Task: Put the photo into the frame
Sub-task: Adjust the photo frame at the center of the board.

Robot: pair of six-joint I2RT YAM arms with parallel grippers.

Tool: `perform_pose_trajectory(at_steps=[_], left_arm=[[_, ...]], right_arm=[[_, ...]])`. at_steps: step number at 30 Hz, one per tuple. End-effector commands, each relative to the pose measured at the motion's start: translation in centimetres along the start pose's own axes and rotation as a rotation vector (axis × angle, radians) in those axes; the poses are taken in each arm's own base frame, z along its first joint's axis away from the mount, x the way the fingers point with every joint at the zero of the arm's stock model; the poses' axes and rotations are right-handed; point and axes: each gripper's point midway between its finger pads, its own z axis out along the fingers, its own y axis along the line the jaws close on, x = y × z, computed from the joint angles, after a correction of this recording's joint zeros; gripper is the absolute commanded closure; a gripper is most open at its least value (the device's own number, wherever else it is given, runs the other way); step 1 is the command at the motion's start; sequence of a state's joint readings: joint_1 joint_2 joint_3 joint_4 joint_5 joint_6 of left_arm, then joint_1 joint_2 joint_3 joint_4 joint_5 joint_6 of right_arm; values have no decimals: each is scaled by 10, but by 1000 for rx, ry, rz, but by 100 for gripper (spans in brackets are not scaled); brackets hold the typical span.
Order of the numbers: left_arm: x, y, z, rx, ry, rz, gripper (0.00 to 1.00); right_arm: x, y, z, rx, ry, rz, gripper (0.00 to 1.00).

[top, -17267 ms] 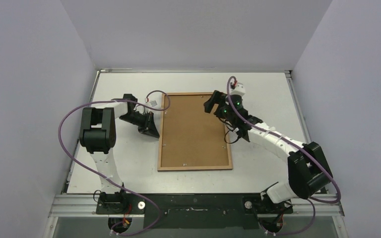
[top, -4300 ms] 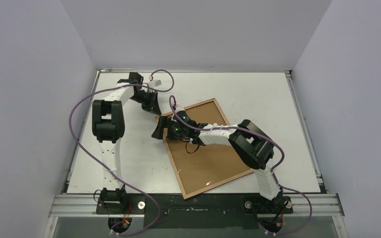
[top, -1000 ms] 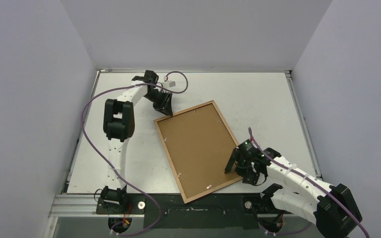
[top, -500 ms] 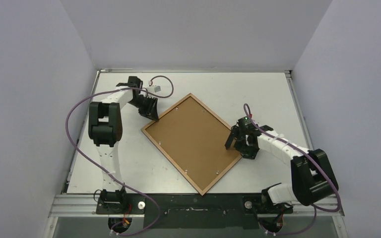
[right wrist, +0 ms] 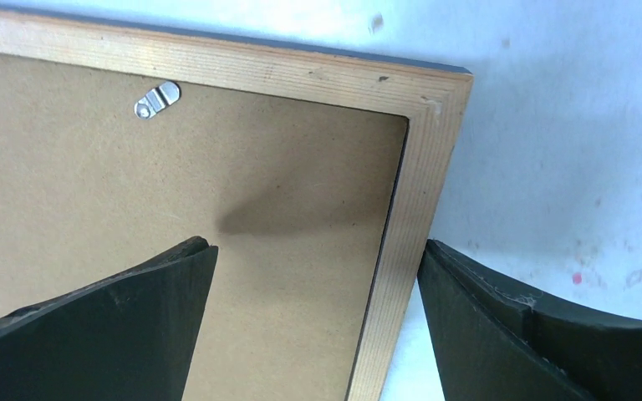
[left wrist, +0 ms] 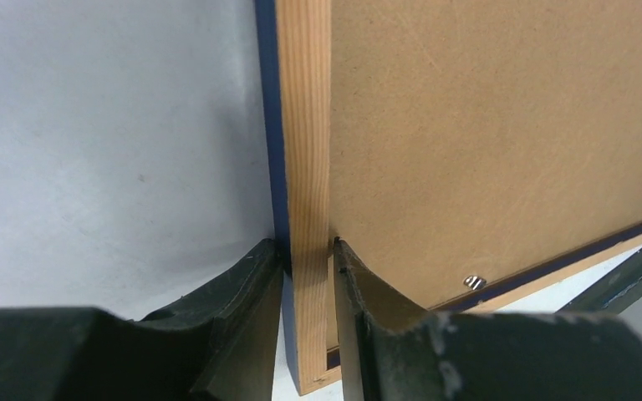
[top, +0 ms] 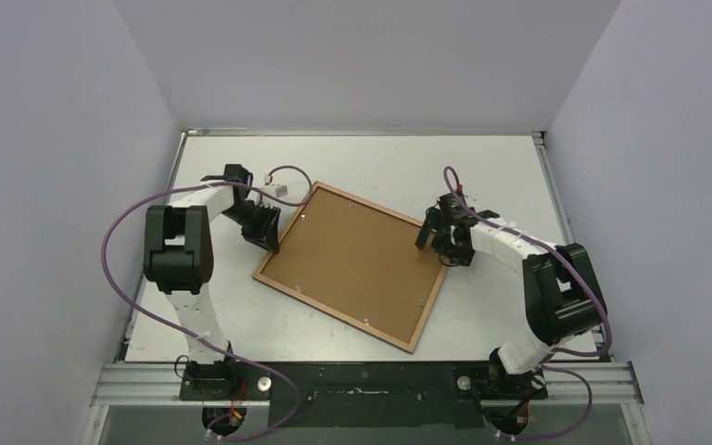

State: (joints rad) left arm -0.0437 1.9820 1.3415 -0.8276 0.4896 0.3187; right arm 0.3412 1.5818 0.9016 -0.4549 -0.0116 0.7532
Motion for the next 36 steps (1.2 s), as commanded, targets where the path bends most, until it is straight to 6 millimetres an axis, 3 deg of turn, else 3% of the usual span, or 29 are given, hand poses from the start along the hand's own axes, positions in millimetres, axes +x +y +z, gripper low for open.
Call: perform_pose_trajectory(at_steps=[1,7,16,26,34,36], left_arm=[[20,-62,-2,232,27,-41,74],[35,-70,-9,248,41,-33,73],[49,-72,-6,312,50,-66,68],[26,-73,-26,332,-26,-73,65],[10,-74,-46,333,-79,-65,60],[3,-65,-57,315,-116,-82,59]], right_arm=[[-64,110,-31,-402,-145,-5,10],[-92,126,-26,-404,-167,-35,10],[-87,112,-9,-355,-124,-36,10],[-80,93,-3,-307,-104,-18,10],[-65,73,18,-263,-64,-36,10],[-67,69,19,-251,-66,-43,10]])
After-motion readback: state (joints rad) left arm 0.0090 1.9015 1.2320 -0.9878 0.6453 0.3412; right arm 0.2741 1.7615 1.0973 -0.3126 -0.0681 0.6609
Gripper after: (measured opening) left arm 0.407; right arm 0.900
